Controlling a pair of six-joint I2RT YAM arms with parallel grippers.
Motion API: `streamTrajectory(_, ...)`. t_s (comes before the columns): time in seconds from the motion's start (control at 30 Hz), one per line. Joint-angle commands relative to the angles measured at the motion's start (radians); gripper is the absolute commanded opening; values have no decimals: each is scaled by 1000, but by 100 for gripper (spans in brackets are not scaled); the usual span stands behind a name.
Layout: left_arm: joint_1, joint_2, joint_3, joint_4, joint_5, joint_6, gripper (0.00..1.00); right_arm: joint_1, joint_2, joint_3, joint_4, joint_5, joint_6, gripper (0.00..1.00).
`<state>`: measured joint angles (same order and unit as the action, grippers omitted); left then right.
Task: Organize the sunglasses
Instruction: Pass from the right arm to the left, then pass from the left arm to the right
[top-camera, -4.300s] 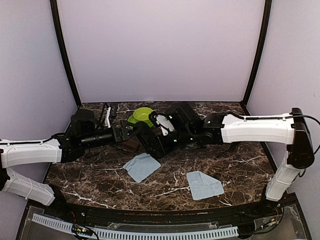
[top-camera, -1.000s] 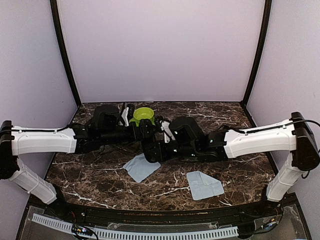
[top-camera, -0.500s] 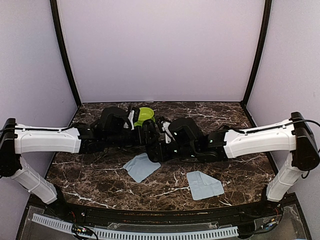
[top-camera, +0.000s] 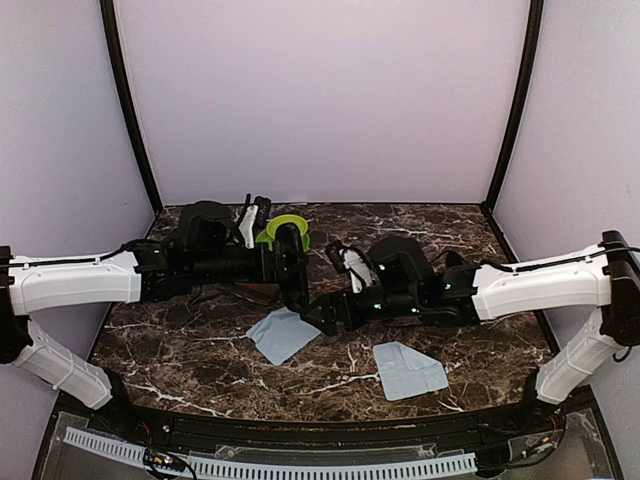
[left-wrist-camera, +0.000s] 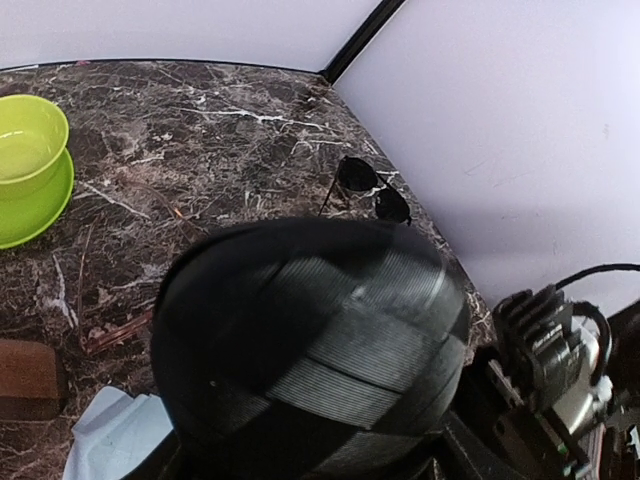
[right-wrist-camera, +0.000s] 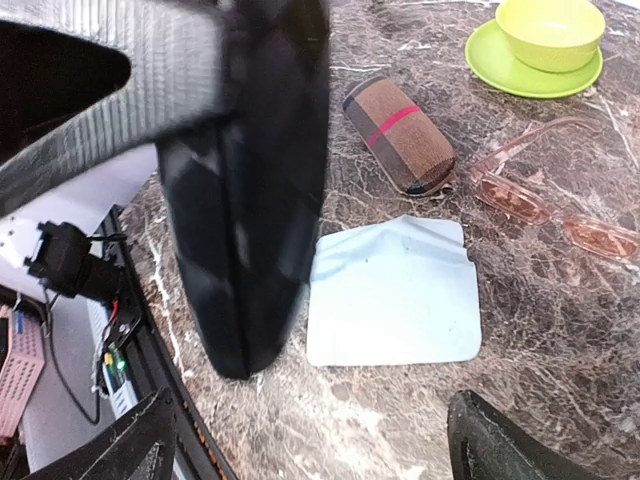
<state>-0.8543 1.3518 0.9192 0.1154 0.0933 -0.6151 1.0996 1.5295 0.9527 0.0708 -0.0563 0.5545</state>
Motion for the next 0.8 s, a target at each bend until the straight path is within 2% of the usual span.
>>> streamTrajectory(0.0,66,-55,-41,38,262,116,14,-75,-119,-47,29,-218,-116,95)
streamTrajectory(0.1,74,-48,-38,20,409,179,14,-118,-178,-46,2,-302,-182,95)
streamTrajectory(0.27,74,-43,-45,11,557,247,14,-168,-190,-5,-26,-402,-248,97)
streamTrajectory(0.5,70,-28,-51,61,700,257,14,-194,-113,74,-2,-566,-270,100)
streamTrajectory(0.77,51,5,-75,165,769,214,14,-205,-51,104,99,-669,-206,100)
